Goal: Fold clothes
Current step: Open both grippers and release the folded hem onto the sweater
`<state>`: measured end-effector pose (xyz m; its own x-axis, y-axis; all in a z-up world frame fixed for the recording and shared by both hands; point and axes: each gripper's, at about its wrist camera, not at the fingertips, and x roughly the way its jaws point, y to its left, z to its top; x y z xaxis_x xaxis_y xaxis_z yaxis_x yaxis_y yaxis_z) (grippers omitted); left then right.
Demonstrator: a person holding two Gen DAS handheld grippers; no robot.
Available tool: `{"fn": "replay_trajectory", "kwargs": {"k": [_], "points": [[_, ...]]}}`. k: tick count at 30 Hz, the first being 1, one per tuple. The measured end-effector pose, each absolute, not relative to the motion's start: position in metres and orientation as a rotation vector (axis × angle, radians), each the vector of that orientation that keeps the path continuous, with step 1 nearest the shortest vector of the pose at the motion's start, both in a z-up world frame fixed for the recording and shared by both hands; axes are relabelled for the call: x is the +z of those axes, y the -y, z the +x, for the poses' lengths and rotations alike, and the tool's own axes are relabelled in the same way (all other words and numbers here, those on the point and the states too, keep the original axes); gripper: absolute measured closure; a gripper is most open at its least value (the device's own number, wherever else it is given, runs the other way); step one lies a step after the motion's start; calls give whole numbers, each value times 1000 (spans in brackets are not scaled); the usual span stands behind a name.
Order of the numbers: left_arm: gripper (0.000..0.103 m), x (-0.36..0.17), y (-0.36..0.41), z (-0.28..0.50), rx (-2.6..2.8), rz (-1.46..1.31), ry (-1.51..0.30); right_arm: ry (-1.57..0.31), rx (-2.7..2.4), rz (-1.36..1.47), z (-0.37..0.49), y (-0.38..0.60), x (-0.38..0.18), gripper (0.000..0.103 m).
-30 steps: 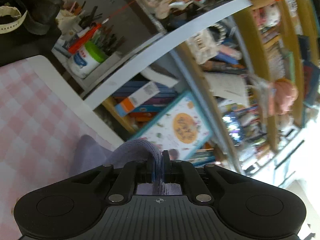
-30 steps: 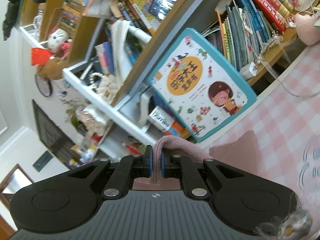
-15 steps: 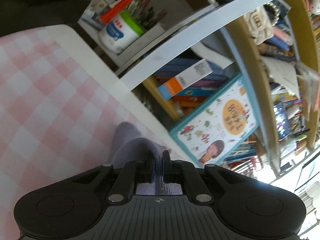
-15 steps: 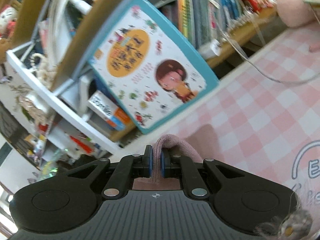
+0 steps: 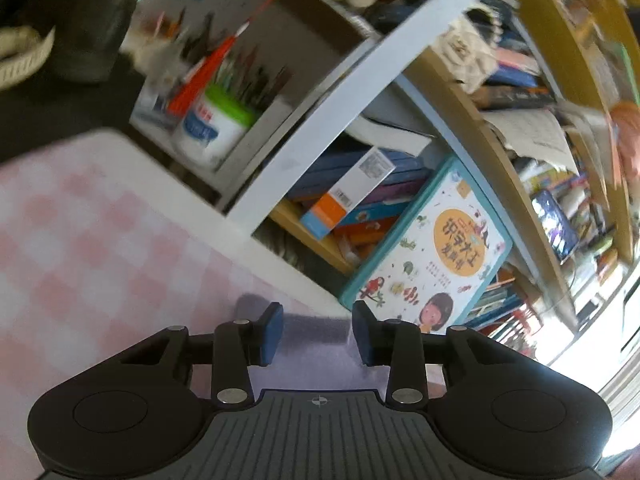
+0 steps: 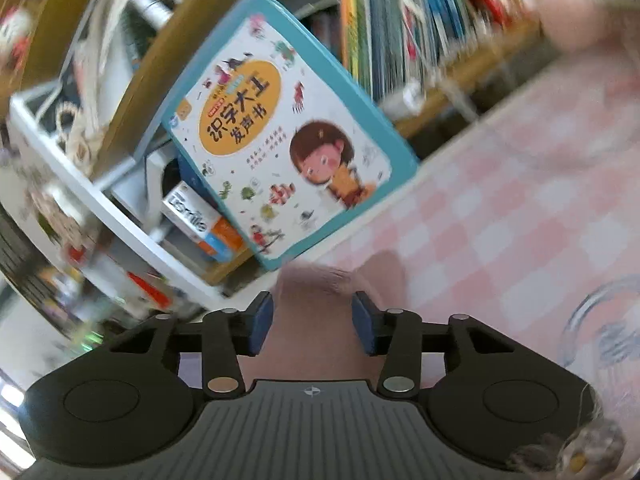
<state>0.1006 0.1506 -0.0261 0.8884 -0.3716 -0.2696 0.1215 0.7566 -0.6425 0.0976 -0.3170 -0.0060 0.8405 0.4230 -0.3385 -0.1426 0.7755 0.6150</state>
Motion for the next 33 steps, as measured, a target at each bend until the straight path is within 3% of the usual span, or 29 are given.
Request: {"fn": "replay_trajectory", "kwargs": {"k": [5, 8, 10, 11, 17, 19, 25, 30, 33], "points": [[73, -25, -127, 103, -245, -479, -447, -449, 191, 175, 86, 286, 5, 60], [73, -29, -121, 107, -217, -429, -479, -464, 197, 145, 88, 280, -1, 62], [73, -36, -127, 116, -169, -462, -528, -503, 176, 150, 95, 279, -7, 82], [73, -41, -134, 118, -164, -514, -538, -513, 173, 164, 97, 281, -9, 86], [69, -41, -149, 116, -164, -613, -506, -536, 178, 228, 99, 289, -14, 89], [69, -38, -146, 113, -184, -602, -489, -526, 189, 252, 97, 290, -12, 97], [64, -33, -131, 113, -212, -521, -503, -420, 236, 310, 80, 298, 12, 98], [64, -40, -127, 119, -186, -471, -562, -568, 172, 262, 99, 294, -15, 97], [62, -38, -131, 116, -196, -497, -547, -542, 156, 279, 97, 298, -11, 97]]}}
